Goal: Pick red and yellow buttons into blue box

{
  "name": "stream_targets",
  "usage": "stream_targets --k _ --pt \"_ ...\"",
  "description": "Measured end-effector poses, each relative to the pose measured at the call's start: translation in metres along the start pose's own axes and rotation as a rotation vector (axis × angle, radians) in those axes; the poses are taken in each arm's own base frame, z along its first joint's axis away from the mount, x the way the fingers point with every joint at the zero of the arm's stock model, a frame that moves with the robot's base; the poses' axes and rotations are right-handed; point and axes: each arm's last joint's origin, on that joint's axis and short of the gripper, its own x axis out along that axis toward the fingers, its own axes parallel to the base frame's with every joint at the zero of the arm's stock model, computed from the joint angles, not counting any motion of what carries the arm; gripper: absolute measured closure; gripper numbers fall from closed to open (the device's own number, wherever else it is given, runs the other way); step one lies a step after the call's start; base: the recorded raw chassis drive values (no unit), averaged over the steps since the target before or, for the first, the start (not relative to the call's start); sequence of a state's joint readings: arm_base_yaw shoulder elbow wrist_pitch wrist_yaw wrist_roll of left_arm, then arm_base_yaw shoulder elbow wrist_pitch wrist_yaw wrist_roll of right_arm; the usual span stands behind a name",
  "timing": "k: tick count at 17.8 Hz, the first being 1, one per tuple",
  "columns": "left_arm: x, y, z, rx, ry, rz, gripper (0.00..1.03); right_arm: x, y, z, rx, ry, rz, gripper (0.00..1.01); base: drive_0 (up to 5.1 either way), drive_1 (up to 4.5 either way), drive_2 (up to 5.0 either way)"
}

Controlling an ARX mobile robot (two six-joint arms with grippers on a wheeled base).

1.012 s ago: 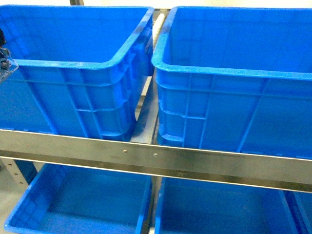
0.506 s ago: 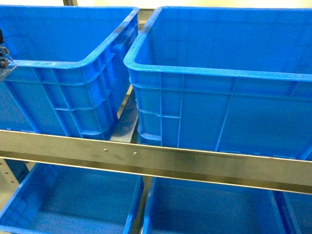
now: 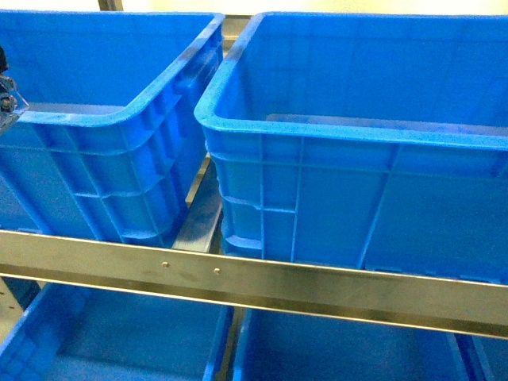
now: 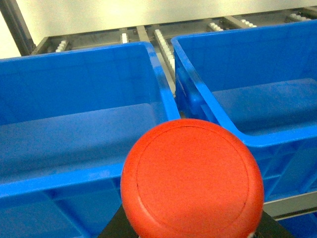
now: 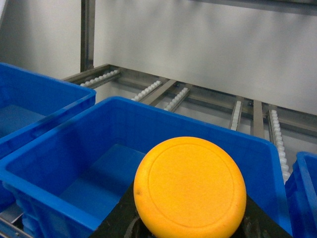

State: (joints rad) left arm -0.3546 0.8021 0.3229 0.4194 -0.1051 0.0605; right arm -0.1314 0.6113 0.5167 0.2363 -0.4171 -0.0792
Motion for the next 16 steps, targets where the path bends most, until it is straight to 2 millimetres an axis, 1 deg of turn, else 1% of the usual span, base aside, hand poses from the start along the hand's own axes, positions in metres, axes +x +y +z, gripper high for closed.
stream_targets --k 3,4,9,14,15,16 --pt "0.0 0.0 0.0 0.0 0.003 0.0 0.79 0.003 0.001 -0.001 -0.004 -0.003 0.019 0.74 -0.2 3.48 -3.8" --pt "0.0 0.0 0.0 0.0 0.0 0.0 0.79 0.018 0.003 -0.003 -0.025 -0.016 0.048 0.74 -0.2 3.48 -3.8" --pt "0.0 0.0 0.0 0.0 0.0 0.0 0.79 0.037 0.007 -0.006 -0.039 -0.014 0.084 0.74 -0.2 3.48 -3.8" --pt "0.0 0.0 0.0 0.0 0.001 0.0 0.79 0.061 0.015 -0.011 -0.077 -0.034 0.122 0.74 0.0 0.0 0.0" --pt "0.0 0.0 0.0 0.0 0.001 0.0 0.79 0.074 0.019 -0.015 -0.107 -0.044 0.14 0.74 0.0 0.0 0.0" --pt "0.0 0.0 0.0 0.0 0.001 0.0 0.79 0.087 0.02 -0.024 -0.134 -0.026 0.141 0.74 0.0 0.0 0.0"
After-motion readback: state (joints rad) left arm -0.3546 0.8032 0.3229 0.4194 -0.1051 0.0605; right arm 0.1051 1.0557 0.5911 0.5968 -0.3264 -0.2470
